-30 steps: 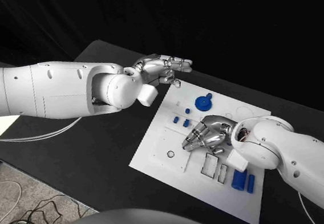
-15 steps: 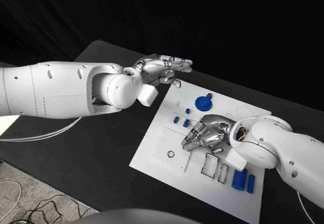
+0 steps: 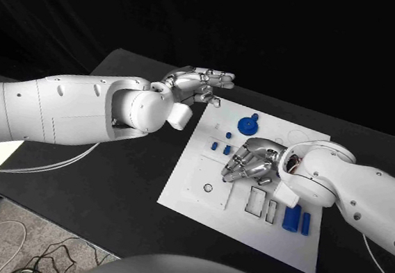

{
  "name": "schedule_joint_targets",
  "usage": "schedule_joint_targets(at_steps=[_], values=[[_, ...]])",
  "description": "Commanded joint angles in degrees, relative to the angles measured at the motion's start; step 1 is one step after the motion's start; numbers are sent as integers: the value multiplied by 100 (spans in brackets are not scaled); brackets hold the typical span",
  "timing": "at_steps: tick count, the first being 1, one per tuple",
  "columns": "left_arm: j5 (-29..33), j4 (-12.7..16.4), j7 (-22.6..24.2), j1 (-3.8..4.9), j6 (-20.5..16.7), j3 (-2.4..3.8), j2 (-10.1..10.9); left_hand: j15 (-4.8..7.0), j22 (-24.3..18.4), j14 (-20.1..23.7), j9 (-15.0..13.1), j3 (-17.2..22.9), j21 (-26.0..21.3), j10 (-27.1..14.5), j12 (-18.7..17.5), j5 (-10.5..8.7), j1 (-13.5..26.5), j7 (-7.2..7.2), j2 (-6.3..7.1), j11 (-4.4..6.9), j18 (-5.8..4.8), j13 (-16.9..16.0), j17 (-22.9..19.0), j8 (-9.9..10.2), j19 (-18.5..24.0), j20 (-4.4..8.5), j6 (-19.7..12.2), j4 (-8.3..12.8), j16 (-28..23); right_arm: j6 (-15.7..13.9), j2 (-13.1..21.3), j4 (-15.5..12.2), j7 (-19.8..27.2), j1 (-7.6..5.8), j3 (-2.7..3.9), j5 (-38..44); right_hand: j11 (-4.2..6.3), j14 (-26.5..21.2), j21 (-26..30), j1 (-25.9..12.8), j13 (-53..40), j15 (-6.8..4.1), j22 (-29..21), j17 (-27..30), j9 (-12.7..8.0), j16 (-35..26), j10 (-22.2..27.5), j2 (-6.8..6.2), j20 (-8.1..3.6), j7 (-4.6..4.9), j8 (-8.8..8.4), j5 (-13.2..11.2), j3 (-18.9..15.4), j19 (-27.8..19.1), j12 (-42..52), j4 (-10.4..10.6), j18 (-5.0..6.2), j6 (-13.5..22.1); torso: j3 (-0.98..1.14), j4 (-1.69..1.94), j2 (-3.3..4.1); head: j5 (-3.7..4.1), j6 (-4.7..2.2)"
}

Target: Assemble the parts on the task board

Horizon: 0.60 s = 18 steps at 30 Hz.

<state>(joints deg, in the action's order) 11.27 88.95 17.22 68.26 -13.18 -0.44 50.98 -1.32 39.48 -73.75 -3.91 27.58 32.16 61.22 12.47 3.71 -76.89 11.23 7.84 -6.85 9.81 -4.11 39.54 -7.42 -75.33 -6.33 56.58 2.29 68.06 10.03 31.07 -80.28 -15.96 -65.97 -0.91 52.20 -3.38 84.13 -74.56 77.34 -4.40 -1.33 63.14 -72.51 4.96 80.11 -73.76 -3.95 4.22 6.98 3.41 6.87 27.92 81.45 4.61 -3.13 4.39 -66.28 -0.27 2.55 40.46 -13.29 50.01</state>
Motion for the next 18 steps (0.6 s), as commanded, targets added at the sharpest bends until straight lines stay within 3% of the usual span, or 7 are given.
schedule_joint_targets(at_steps=[1, 7, 10, 13, 18], values=[[-56, 17, -3, 6, 155, 4, -8, -5, -10, 28, 1, -15, -38, -54, 35, 1, -19, -4, -11, 2, 45, 7, -5, -31, 35, -19, -31, 15, 7, -110, 9, -18, 119, 12, -7, 474, 84, 281, 3, -33, -74, -61, 19, -16, -12, 23, -150, 11, -35, -21, 25, 4, -44, -17, 93, -37, 88, 60, 1, -3, 3, -1, -1], [-73, 19, -22, 6, 183, 4, -10, -5, -10, 30, 1, -18, -38, -55, 38, 0, -15, -4, -11, 2, 45, 6, -11, -33, 35, -20, -32, 13, 5, -7, 20, -58, 127, 14, -7, 668, 213, 287, 6, -27, -492, -200, 29, -43, -29, 42, -72, 54, -173, -123, 66, -65, -246, 4, 602, -162, 83, 106, -1, 0, 1, 8, -1], [-86, 20, -29, 6, 190, 4, -11, -7, -10, 32, 1, -26, -39, -63, 43, -1, -7, -2, -8, 0, 45, 6, -13, -36, 36, -22, -37, 11, 7, 56, 24, -81, 124, 15, -7, 737, 253, 289, 8, -25, -727, -218, 35, -50, -42, 46, -5, 40, -189, -129, 53, -90, -310, 12, 893, -218, 79, 146, -2, -1, 1, 7, -1], [-92, 19, -35, 6, 193, 4, -11, -8, -11, 34, 1, -30, -40, -69, 46, -1, -3, -1, -7, -1, 45, 7, -18, -37, 37, -23, -42, 10, 7, 98, 29, -104, 126, 17, -7, 795, 279, 294, 17, -32, -1390, -256, 41, -61, -58, 51, 410, 40, -231, -185, 53, -100, -380, 24, 1670, -321, 75, 178, -4, -1, -3, 14, -1], [-97, 18, -44, 6, 198, 4, -11, -8, -11, 35, 1, -32, -40, -71, 47, -1, -1, -1, -7, -1, 45, 7, -20, -37, 37, -23, -44, 10, 6, 46, 53, -168, 160, 21, -7, 858, 308, 296, 25, -90, -2145, -272, 52, -62, -56, 52, 964, 113, -233, -162, 81, -98, -335, 33, 2600, -377, 72, 180, -2, 0, 1, 15, -1]])
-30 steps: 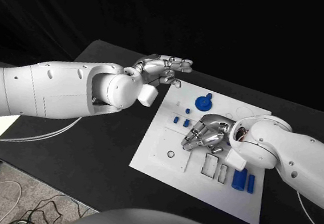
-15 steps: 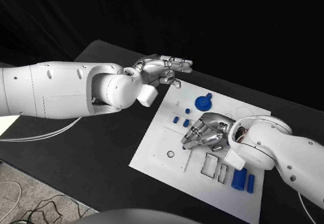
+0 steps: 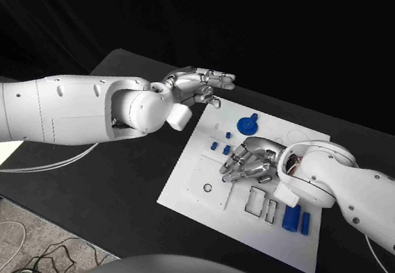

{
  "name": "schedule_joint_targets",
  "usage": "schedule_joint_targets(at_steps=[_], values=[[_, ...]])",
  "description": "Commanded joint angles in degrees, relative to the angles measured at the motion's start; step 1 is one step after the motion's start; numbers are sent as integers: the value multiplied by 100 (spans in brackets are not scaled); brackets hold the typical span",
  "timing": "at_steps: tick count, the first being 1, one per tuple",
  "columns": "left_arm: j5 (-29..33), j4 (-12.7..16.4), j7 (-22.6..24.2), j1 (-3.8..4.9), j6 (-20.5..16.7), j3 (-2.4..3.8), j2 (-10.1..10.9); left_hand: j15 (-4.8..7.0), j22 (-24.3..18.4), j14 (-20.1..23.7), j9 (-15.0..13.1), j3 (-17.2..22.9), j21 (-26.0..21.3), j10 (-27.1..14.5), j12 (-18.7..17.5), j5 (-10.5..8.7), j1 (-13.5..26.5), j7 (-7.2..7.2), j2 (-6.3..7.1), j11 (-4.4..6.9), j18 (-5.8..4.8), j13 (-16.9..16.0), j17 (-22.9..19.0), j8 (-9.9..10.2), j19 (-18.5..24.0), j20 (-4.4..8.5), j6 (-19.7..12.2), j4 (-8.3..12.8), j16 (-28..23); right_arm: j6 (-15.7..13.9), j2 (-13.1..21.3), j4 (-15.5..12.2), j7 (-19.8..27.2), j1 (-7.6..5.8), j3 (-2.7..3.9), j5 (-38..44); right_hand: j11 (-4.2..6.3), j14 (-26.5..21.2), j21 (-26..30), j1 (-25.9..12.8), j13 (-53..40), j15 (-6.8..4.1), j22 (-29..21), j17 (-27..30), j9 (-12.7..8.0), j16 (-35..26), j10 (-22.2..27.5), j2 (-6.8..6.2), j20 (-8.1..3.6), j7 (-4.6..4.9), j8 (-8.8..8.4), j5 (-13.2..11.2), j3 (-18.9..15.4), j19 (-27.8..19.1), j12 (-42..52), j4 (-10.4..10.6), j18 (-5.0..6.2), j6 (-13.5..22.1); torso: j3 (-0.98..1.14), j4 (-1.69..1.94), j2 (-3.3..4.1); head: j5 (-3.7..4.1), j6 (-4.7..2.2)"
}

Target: Assemble the parts on the task board

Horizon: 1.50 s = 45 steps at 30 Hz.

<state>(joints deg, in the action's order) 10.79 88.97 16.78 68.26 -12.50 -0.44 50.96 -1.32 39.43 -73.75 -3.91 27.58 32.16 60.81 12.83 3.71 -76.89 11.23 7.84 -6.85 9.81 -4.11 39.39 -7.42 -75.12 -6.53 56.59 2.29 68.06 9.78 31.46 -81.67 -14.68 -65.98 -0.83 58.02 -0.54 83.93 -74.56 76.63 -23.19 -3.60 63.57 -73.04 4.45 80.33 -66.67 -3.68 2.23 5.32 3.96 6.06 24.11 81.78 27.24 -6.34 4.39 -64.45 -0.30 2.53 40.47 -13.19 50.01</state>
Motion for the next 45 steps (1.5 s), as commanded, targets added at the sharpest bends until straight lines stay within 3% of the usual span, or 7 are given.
schedule_joint_targets(at_steps=[1, 11, 19, 28, 34, 39, 45], values=[[-48, 16, 0, 6, 129, 4, -9, -9, -6, 35, 1, -32, -40, -30, 11, -1, -1, -1, -7, -2, 45, 7, -5, -37, 17, -2, -44, 10, 6, 47, 20, -40, 43, 22, -14, 280, 26, 317, 24, -25, -294, -40, 12, -9, -9, 29, 273, 77, -37, 6, 16, -19, 45, 1, 378, -62, 73, 20, 2, 3, 1, 6, -1], [-49, 0, -6, 6, 131, 4, -9, -10, -6, 35, 1, -37, -40, -38, 14, -1, 3, 1, -5, -3, 46, 7, -3, -38, 17, -3, -51, 9, 9, -842, 165, -205, 309, 24, -13, 23, 20, 323, 14, -347, -612, -25, 38, -19, -48, 39, 521, 22, -30, 24, -33, -151, -164, 16, 847, 133, 71, 315, 2, 3, -3, 21, -1], [-49, -45, -11, 5, 130, 3, -11, -10, -6, 35, 1, -37, -40, -38, 14, -1, 3, 1, -5, -3, 46, 7, -3, -38, 17, -3, -51, 9, 9, -993, 430, -537, 308, 7, 13, -600, 11, 326, 17, -518, -699, -17, 39, -22, -43, 45, 614, -53, -23, 28, -23, -12, -361, 21, 1006, 264, 72, 384, 6, -15, -10, 78, -1], [-49, -85, -22, 4, 140, 2, -17, -11, -6, 39, 1, -41, -41, -46, 18, -1, 5, 2, -6, -4, 46, 7, -13, -40, 18, -5, -58, 10, 7, -1187, 997, -930, 292, -101, 100, -708, -4, 322, 28, -550, -652, -11, 26, -1, -29, 37, 742, -44, -19, 28, 2, 108, -455, 19, 964, 335, 74, 370, 5, -10, -9, 153, -1], [-49, -81, -14, 3, 142, 1, -5, -11, -6, 39, 1, -41, -41, -46, 18, -1, 5, 2, -6, -4, 46, 7, -13, -40, 18, -5, -58, 10, 7, -1588, 1624, -1368, 437, -231, 143, 131, -111, 321, 24, -350, -159, 99, 38, 3, -8, 42, 800, -14, 59, 105, 14, 117, -340, 23, 392, 252, 68, 284, 6, -21, -2, 227, -8], [-50, -59, 35, 2, 135, -1, 11, -11, -6, 39, 1, -41, -41, -46, 18, -1, 5, 2, -6, -4, 46, 7, -13, -40, 18, -5, -58, 10, 7, -1864, 2135, -1753, 570, -350, 160, 1120, -185, 319, 11, -284, 452, 154, 59, 2, 1, 53, 627, -129, 124, 117, -2, 119, -293, 25, -283, 193, 71, 191, 16, -60, -10, 381, -171], [-50, -27, 76, 1, 134, -11, 24, -12, -7, 38, 1, -43, -42, -55, 22, 0, 4, 3, -8, -5, 46, 7, -8, -42, 19, -6, -65, 12, 11, -2039, 2578, -1971, 602, -401, 165, 2431, -275, 289, 58, -376, 889, 222, -7, 118, -14, -10, 689, -366, 186, 142, -30, 83, -409, -18, -805, 243, 83, 215, 34, -107, -21, 716, -441]])
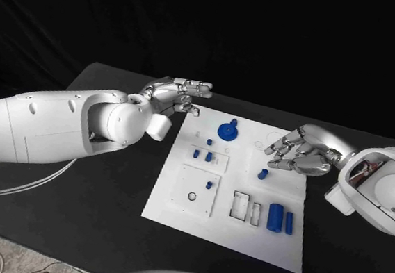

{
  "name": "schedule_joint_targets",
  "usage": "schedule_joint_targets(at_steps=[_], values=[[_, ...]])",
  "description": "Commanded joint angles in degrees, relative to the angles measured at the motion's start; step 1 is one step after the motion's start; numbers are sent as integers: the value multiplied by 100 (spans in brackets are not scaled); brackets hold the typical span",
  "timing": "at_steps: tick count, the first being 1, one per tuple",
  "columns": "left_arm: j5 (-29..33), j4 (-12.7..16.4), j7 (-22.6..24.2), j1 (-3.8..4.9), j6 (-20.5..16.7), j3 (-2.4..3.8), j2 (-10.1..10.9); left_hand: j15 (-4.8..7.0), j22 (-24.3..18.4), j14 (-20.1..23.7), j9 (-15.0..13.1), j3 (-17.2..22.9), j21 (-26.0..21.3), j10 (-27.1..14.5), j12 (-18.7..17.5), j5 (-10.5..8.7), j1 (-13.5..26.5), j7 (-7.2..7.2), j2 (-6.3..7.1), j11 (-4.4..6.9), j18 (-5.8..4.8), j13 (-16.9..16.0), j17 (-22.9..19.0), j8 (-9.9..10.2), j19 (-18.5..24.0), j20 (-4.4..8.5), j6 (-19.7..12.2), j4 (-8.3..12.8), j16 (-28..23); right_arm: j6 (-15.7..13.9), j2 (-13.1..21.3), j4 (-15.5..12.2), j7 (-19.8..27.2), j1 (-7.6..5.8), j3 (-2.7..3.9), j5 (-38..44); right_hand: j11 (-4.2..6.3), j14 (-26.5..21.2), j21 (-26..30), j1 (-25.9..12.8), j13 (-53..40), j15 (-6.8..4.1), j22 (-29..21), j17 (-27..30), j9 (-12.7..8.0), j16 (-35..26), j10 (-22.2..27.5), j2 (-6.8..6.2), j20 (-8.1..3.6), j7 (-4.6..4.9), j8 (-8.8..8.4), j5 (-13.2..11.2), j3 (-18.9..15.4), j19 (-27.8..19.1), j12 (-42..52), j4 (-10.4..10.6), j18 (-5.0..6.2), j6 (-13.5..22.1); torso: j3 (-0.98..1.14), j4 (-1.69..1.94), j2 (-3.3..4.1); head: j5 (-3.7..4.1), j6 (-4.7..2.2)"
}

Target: Assemble the parts on the task board

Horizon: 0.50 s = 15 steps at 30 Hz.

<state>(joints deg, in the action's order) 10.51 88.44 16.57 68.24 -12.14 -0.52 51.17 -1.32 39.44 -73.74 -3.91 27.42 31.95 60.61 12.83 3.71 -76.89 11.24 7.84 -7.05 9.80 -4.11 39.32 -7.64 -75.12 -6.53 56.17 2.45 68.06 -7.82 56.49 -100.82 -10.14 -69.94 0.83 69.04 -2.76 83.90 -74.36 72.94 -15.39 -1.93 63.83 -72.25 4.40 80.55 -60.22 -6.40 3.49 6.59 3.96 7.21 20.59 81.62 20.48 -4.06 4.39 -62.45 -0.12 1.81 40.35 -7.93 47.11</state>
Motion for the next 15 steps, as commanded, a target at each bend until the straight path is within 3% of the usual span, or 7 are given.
schedule_joint_targets(at_steps=[1, 4, 7, 8, 11, 15], values=[[-22, 27, 99, 3, 98, -5, 4, -12, -8, 38, 1, -27, -21, -35, 23, 0, 4, 2, -8, 15, 47, 7, -1, -21, 19, -6, -23, -4, 11, -264, 120, -69, 120, -8, -1, 1557, -67, 285, 58, -19, 169, 65, -61, 66, -14, -48, 62, -125, 76, 12, -34, -46, -83, -16, -195, 32, 88, 34, 18, -39, -11, 223, -177], [-22, 29, 101, 3, 102, -11, 4, -12, -8, 38, 1, -27, -21, -35, 23, 0, 4, 2, -8, 15, 47, 7, -1, -21, 19, -6, -23, -4, 11, -138, 215, -101, 3, -8, -1, 2228, -118, 256, 134, -57, 365, 105, -167, 181, -34, -119, 157, -235, 129, -53, -39, -155, -246, -64, -408, 112, 108, 117, 18, -24, -14, 320, -235], [-22, 25, 101, 2, 104, -15, 2, -12, -8, 38, 1, -27, -21, -35, 23, 0, 4, 2, -8, 15, 47, 7, -1, -21, 19, -6, -23, -4, 11, 8, 246, -113, -81, -2, -2, 2711, -154, 245, 192, -12, 534, 130, -246, 239, -45, -156, 223, -299, 167, -111, -40, -203, -476, -94, -551, 211, 123, 188, 17, -29, -12, 349, -264], [-22, 22, 101, 2, 107, -16, 0, -12, -8, 38, 1, -27, -21, -35, 23, 0, 4, 2, -8, 15, 47, 7, -1, -21, 19, -6, -23, -4, 11, 49, 244, -114, -101, 4, -3, 2850, -170, 241, 224, 43, 627, 166, -291, 260, -48, -171, 264, -284, 179, -163, -31, -188, -624, -108, -616, 285, 136, 221, 14, -29, -9, 355, -271], [-22, 12, 101, 1, 113, -19, -8, -12, -8, 38, 1, -27, -21, -35, 23, 0, 4, 2, -8, 15, 47, 7, -1, -21, 19, -6, -23, -4, 11, 135, 206, -107, -124, 39, -5, 3129, -189, 240, 254, 200, 785, 168, -328, 285, -49, -185, 250, -273, 214, -181, -38, -187, -905, -111, -678, 416, 136, 251, 20, -21, -8, 385, -283], [-22, 2, 101, 1, 116, -22, -15, -12, -8, 38, 1, -27, -21, -35, 23, 0, 4, 2, -8, 15, 47, 7, -1, -21, 19, -6, -23, -4, 11, 224, 94, -80, -101, 135, -10, 3337, -199, 243, 258, 323, 888, 175, -332, 288, -49, -186, 224, -219, 219, -199, -36, -185, -1019, -105, -719, 494, 139, 258, 12, -16, -7, 428, -283]])
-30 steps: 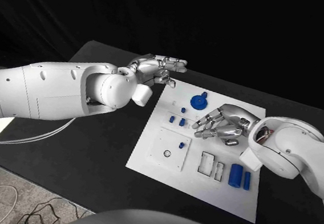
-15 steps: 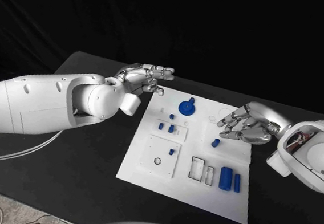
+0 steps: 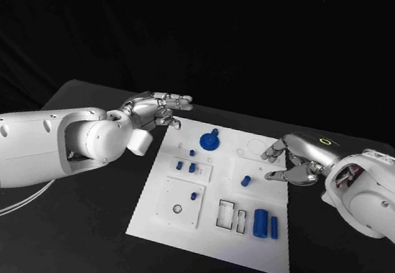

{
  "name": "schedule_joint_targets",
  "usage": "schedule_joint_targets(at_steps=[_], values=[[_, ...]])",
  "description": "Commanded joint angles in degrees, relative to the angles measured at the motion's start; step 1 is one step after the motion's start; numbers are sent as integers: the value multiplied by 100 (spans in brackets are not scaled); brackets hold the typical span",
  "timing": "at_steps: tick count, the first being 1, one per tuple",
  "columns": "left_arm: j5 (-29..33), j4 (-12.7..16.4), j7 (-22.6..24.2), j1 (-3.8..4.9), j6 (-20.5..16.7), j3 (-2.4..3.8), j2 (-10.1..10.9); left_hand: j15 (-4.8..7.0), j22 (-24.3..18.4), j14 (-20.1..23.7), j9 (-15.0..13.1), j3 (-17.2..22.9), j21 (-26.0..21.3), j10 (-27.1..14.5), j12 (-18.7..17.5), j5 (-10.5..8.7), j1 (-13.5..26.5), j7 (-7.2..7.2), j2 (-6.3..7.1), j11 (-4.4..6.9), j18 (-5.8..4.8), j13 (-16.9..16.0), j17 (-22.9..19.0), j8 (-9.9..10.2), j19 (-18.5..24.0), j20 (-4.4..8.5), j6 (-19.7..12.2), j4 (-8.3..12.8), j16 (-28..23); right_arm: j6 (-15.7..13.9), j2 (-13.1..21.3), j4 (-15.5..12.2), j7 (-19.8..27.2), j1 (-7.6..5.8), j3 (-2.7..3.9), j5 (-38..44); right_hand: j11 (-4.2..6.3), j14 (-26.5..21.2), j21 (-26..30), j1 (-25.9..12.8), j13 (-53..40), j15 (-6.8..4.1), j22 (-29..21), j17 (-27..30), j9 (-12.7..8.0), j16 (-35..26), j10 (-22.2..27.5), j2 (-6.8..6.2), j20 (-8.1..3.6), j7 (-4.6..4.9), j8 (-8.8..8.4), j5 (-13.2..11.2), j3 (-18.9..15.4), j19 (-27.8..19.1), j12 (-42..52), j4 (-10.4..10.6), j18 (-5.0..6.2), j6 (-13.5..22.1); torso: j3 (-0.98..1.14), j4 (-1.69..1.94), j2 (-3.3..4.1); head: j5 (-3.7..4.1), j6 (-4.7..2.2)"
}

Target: Assemble the parts on the task board

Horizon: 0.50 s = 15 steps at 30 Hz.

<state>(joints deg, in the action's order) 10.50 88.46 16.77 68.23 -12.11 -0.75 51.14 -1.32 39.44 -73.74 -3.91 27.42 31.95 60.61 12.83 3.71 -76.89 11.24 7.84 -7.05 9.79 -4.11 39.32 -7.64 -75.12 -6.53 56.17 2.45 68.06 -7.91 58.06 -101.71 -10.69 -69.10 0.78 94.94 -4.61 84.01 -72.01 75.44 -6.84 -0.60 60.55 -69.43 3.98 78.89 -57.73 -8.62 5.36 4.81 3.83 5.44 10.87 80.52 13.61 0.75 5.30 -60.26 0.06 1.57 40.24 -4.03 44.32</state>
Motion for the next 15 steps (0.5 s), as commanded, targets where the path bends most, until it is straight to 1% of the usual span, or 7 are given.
schedule_joint_targets(at_steps=[1, 5, 7, 8, 10, 12, 15], values=[[-21, -1, 81, 2, 113, 0, -13, -12, -8, 38, 1, -27, -21, -35, 23, 0, 4, 2, -8, 15, 47, 7, -1, -21, 19, -6, -23, -4, 11, 244, -93, 19, -38, 73, -7, 775, -13, 232, 21, 100, 48, 42, -1, 4, -6, -18, -39, 19, 32, -22, -23, -8, -56, 7, -36, 20, 47, 40, -7, 8, 6, 42, -6], [-21, -5, 82, 1, 115, -2, -12, -12, -8, 38, 1, -27, -21, -35, 23, 0, 4, 2, -8, 15, 47, 7, -1, -21, 19, -6, -23, -4, 11, 291, -265, 95, 11, 180, -16, 868, 14, 237, 16, 212, 131, 15, 6, 1, -6, -14, -116, 99, 20, -14, -22, -31, -64, 17, -66, 48, 48, 34, -8, 2, 7, 60, -1], [-21, -6, 82, 1, 117, -2, -13, -12, -8, 38, 1, -27, -21, -35, 23, 0, 4, 2, -8, 15, 47, 7, -1, -21, 19, -6, -23, -4, 11, 312, -329, 124, 31, 217, -19, 886, 27, 238, 16, 241, 162, -4, 5, 2, -6, -14, -152, 126, 6, -4, -22, -26, -62, 20, -81, 59, 49, 30, -10, 6, 6, 66, 1], [-21, -7, 82, 1, 120, -3, -14, -12, -8, 38, 1, -27, -21, -35, 23, 0, 4, 2, -8, 15, 47, 7, -1, -21, 19, -6, -23, -4, 11, 328, -372, 143, 45, 246, -20, 899, 41, 241, 11, 272, 195, -32, 13, 1, -4, -12, -190, 154, -15, 10, -19, -20, -52, 26, -99, 67, 49, 16, -12, 10, 5, 75, 8], [-21, -7, 81, 1, 120, -3, -15, -12, -8, 38, 1, -27, -21, -35, 23, 0, 4, 2, -8, 15, 47, 7, -1, -21, 19, -6, -23, -4, 11, 343, -401, 154, 55, 270, -21, 910, 52, 243, 10, 294, 220, -50, 15, 0, -3, -12, -220, 171, -31, 19, -18, -18, -44, 29, -112, 72, 49, 6, -16, 21, 6, 91, 8], [-21, -7, 79, 1, 121, -3, -15, -12, -8, 38, 1, -27, -21, -35, 23, 0, 4, 2, -8, 15, 47, 7, -1, -21, 19, -6, -23, -4, 11, 360, -434, 171, 65, 295, -22, 920, 70, 247, 8, 319, 258, -74, 18, -9, -2, -6, -283, 192, -55, 33, -17, -19, -32, 34, -133, 83, 47, -10, -17, 23, 6, 101, 10], [-21, -6, 77, 1, 120, -3, -10, -12, -8, 38, 1, -27, -21, -35, 23, 0, 4, 2, -8, 15, 47, 7, -1, -21, 19, -6, -23, -4, 11, 371, -501, 210, 74, 326, -24, 936, 90, 251, 5, 356, 302, -103, 24, -9, -2, -5, -361, 229, -82, 54, -18, -40, 1, 41, -172, 97, 44, -29, -16, -3, 3, 94, 13]])
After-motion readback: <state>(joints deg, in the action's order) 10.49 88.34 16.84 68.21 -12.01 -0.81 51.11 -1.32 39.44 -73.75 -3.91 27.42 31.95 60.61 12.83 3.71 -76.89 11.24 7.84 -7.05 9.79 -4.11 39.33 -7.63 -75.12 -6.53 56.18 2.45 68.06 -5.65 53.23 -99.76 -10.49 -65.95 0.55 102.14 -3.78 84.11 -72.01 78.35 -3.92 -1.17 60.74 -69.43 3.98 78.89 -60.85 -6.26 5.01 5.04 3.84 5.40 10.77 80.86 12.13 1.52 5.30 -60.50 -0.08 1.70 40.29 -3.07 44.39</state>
